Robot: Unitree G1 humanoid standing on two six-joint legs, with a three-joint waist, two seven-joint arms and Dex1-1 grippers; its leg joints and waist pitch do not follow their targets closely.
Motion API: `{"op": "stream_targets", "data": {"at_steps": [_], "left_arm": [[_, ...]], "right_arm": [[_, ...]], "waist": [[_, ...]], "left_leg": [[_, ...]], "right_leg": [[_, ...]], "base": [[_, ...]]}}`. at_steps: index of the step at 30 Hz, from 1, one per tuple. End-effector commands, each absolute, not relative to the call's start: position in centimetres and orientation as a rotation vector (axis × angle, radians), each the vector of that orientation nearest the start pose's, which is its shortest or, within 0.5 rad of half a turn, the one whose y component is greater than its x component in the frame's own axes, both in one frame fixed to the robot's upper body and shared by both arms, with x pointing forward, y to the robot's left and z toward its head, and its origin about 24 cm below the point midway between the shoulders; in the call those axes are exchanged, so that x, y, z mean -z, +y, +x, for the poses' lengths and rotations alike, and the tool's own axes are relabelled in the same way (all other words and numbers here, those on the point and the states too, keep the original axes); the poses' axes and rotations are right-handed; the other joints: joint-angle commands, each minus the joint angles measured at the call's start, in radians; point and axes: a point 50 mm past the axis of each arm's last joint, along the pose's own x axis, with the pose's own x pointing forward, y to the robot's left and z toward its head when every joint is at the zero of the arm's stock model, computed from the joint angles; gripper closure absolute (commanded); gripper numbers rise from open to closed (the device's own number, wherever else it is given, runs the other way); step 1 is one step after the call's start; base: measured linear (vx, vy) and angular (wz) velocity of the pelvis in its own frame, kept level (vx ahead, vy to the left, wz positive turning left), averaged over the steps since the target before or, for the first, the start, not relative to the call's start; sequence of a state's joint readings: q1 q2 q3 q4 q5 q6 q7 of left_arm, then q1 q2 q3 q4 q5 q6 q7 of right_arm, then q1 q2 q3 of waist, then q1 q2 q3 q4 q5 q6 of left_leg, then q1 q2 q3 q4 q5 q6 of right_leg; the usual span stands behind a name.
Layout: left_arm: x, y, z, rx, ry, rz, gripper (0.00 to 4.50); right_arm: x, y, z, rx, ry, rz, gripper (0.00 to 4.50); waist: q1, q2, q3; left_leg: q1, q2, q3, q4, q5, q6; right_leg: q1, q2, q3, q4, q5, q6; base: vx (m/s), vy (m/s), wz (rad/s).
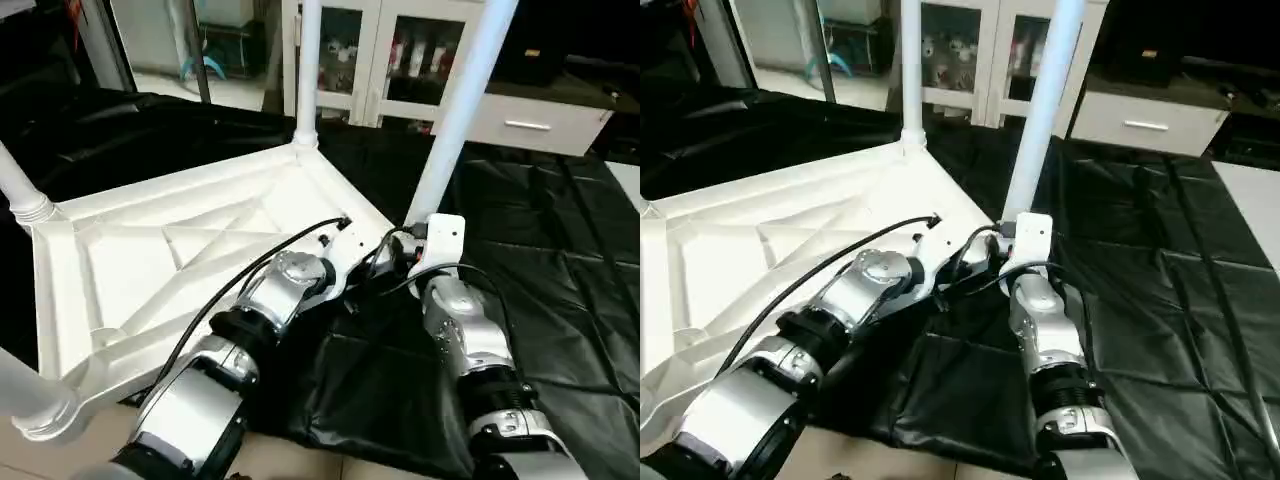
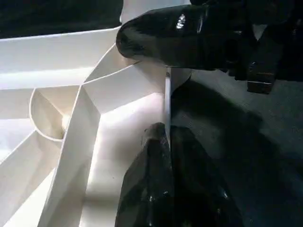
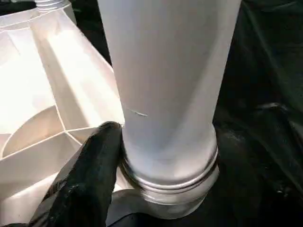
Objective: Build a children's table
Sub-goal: Rotate leg to tighten
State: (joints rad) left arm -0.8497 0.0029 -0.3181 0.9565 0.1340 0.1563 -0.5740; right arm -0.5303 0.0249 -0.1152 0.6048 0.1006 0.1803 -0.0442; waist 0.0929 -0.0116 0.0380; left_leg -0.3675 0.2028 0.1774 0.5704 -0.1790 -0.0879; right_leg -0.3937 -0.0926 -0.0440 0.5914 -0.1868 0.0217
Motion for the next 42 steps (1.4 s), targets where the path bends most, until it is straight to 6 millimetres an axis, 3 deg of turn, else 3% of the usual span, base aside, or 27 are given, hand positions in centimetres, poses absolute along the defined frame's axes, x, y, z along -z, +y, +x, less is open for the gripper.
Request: {"op": "stream_targets", "data": {"at_steps": [1,2,3,4,5,6,7,11,14,15,18,19,20,22,24,26,28,32,42], "left_arm": [[-4.6,4.9,36.0,0.816,0.42,0.499,4.5],[-4.6,4.9,35.9,0.821,0.422,0.497,4.5],[-4.5,5.2,35.8,0.863,0.437,0.485,4.5],[-4.4,5.3,35.6,0.899,0.438,0.485,4.5],[-4.3,5.4,35.4,0.926,0.454,0.482,4.5],[-4.3,5.7,35.2,0.967,0.469,0.483,4.5],[-4.3,5.9,35.0,1.01,0.474,0.489,4.5],[-4.1,6.7,34.3,1.128,0.495,0.495,4.5],[-3.4,7.7,32.3,1.373,0.547,0.442,4.5],[-3.4,7.7,32.3,1.373,0.547,0.442,4.5],[-3.2,8.3,31.6,1.451,0.583,0.452,4.5],[-3.3,8.5,31.0,1.52,0.605,0.449,4.5],[-3.3,8.7,30.5,1.573,0.623,0.452,4.5],[-3.6,8.8,30.0,1.636,0.651,0.477,4.5],[-3.7,8.9,29.8,1.658,0.669,0.497,4.5],[-3.8,9.0,29.7,1.671,0.674,0.518,4.5],[-3.8,8.9,29.9,1.651,0.661,0.545,4.5],[-4.2,8.6,30.3,1.612,0.634,0.575,4.5],[-4.0,8.8,30.4,1.584,0.642,0.578,4.5]], "right_arm": [[-3.0,-11.5,33.9,-0.052,0.291,0.147,1.25],[-3.1,-11.5,33.9,-0.057,0.287,0.147,1.11],[-3.7,-12.0,34.0,-0.085,0.251,0.149,1.11],[-4.1,-12.5,34.0,-0.094,0.226,0.146,1.05],[-4.5,-13.0,33.9,-0.11,0.209,0.138,0.91],[-5.0,-13.9,33.8,-0.121,0.196,0.124,0.76],[-5.4,-14.7,33.7,-0.13,0.188,0.109,0.68],[-5.9,-16.7,33.4,-0.197,0.201,0.061,0.46],[-6.4,-18.5,32.4,-0.475,0.212,0.048,0.16],[-6.4,-18.5,32.4,-0.475,0.212,0.048,0.09],[-6.3,-18.6,30.9,-0.691,0.241,-0.029,0.04],[-6.0,-18.8,29.4,-0.853,0.292,-0.071,0.04],[-5.8,-19.0,28.3,-0.972,0.34,-0.105,0.04],[-5.5,-19.4,27.2,-1.092,0.415,-0.139,0.04],[-5.6,-19.4,27.1,-1.129,0.428,-0.165,0.04],[-5.8,-19.2,27.3,-1.15,0.427,-0.185,0.04],[-5.9,-18.8,27.9,-1.153,0.414,-0.216,0.04],[-6.3,-17.7,28.2,-1.214,0.405,-0.232,0.04],[-5.6,-18.1,27.6,-1.295,0.491,-0.222,0.96]], "waist": [[-0.002,0.009,-0.065],[-0.003,0.009,-0.064],[-0.002,0.019,-0.063],[-0.004,0.014,-0.061],[-0.003,0.017,-0.06],[-0.009,0.011,-0.059],[-0.007,0.012,-0.057],[-0.002,0.013,-0.055],[0.002,0.014,-0.056],[0.004,0.015,-0.057],[0.004,0.02,-0.055],[0.008,0.009,-0.051],[0.023,0.008,-0.052],[0.027,0.008,-0.047],[0.027,0.009,-0.049],[0.025,0.001,-0.045],[0.023,0.002,-0.045],[0.023,-0.003,-0.045],[0.025,-0.002,-0.048]], "left_leg": [[0.009,0.011,-0.002,-0.061,-0.103,0.02],[0.01,0.011,0.0,-0.061,-0.11,0.024],[0.013,0.012,-0.001,-0.062,-0.132,0.025],[0.011,0.013,-0.001,-0.064,-0.161,0.026],[0.011,0.013,-0.001,-0.066,-0.176,0.028],[0.006,0.013,-0.003,-0.068,-0.182,0.025],[0.01,0.015,-0.001,-0.067,-0.185,0.024],[0.009,0.016,0.002,-0.062,-0.159,0.043],[0.007,0.019,0.005,-0.058,-0.162,0.07],[0.009,0.021,0.004,-0.057,-0.157,0.07],[0.013,0.021,0.006,-0.057,-0.174,0.068],[0.014,0.024,0.008,-0.059,-0.192,0.067],[0.018,0.031,0.006,-0.059,-0.199,0.074],[0.014,0.032,0.01,-0.06,-0.205,0.087],[0.014,0.032,0.008,-0.062,-0.21,0.077],[0.02,0.031,0.01,-0.063,-0.251,0.055],[0.017,0.03,0.008,-0.065,-0.253,0.044],[0.018,0.03,0.007,-0.065,-0.247,0.041],[0.014,0.028,0.007,-0.061,-0.226,0.054]], "right_leg": [[0.049,-0.036,0.026,-0.04,0.122,-0.234],[0.048,-0.036,0.026,-0.042,0.116,-0.236],[0.048,-0.037,0.026,-0.045,0.094,-0.239],[0.051,-0.038,0.027,-0.047,0.067,-0.237],[0.051,-0.038,0.027,-0.049,0.048,-0.234],[0.057,-0.039,0.027,-0.049,0.019,-0.227],[0.053,-0.039,0.029,-0.054,0.001,-0.228],[0.052,-0.04,0.031,-0.05,0.001,-0.252],[0.055,-0.038,0.031,-0.045,0.044,-0.275],[0.052,-0.04,0.031,-0.044,0.055,-0.279],[0.048,-0.038,0.029,-0.044,0.039,-0.293],[0.049,-0.038,0.03,-0.049,0.004,-0.287],[0.055,-0.041,0.031,-0.047,-0.006,-0.281],[0.048,-0.043,0.032,-0.048,-0.033,-0.28],[0.048,-0.044,0.029,-0.049,-0.068,-0.276],[0.039,-0.048,0.032,-0.061,-0.186,-0.262],[0.038,-0.048,0.033,-0.062,-0.211,-0.252],[0.036,-0.048,0.033,-0.062,-0.227,-0.236],[0.039,-0.046,0.031,-0.058,-0.189,-0.246]], "base": [[0.0,0.0,0.0],[0.0,0.0,0.0],[0.0,0.0,0.0],[0.0,0.0,0.0],[0.0,0.0,0.0],[0.0,0.0,0.0],[0.0,0.0,0.0],[0.0,0.0,0.0],[0.0,0.0,0.0],[0.0,0.0,0.0],[0.0,0.0,0.0],[0.0,0.0,0.0],[0.0,0.0,0.0],[0.0,0.0,0.0],[0.0,0.0,0.0],[0.0,0.0,0.0],[0.0,0.0,0.0],[0.0,0.0,0.0],[0.0,0.0,0.0]]}}
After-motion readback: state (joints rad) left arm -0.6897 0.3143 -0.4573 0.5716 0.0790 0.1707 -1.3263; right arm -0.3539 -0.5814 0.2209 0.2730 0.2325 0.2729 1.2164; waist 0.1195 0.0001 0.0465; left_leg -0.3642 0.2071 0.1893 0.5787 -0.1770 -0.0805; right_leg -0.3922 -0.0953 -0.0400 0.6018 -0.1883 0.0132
